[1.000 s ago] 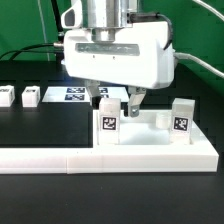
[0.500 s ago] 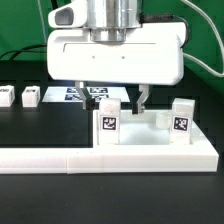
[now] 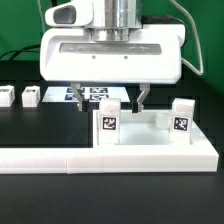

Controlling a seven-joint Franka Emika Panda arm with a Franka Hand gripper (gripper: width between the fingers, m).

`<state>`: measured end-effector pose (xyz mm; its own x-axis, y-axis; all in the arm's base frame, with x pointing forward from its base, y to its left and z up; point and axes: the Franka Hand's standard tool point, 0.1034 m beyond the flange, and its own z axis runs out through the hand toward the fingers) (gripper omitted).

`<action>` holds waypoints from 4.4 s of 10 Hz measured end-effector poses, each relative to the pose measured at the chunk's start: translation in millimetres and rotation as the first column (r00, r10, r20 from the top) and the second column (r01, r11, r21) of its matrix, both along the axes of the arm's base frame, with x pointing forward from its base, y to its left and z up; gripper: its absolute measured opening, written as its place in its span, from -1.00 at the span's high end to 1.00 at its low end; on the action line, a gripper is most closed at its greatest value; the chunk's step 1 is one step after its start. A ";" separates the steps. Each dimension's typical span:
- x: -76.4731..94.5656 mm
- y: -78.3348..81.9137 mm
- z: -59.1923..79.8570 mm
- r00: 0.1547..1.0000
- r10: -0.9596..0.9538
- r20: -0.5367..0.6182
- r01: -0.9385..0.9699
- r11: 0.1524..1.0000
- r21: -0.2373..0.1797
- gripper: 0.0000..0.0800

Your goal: Assemble square table

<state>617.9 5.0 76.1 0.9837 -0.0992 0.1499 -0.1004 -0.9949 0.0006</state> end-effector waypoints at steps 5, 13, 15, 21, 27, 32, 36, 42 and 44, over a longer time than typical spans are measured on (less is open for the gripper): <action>-0.3 -1.0 -0.4 1.000 -0.022 0.000 0.022 1.000 0.003 0.28; -1.8 1.5 -1.7 0.803 -0.596 -0.017 0.594 0.799 0.094 0.27; -2.6 2.6 -2.0 0.654 -0.755 -0.039 0.753 0.646 0.122 0.27; -3.2 4.4 -2.2 0.096 -0.982 -0.162 0.982 0.067 0.176 0.27; -2.8 6.7 -2.2 -0.029 -0.979 -0.200 0.981 -0.067 0.185 -0.16; -5.4 2.5 -5.2 0.414 -0.900 -0.134 0.905 0.390 0.170 -0.62; -5.8 0.9 -5.4 0.689 -0.720 -0.083 0.723 0.673 0.155 -0.62; -6.4 -1.1 -5.6 0.941 -0.336 -0.031 0.337 0.938 0.082 -0.62; -5.7 -4.7 -4.7 0.976 -0.216 -0.023 0.217 0.974 0.057 -0.62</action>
Offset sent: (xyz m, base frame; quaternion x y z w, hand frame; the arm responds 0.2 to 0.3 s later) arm 0.0000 0.0000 0.0000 0.0000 0.0000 0.0000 1.0000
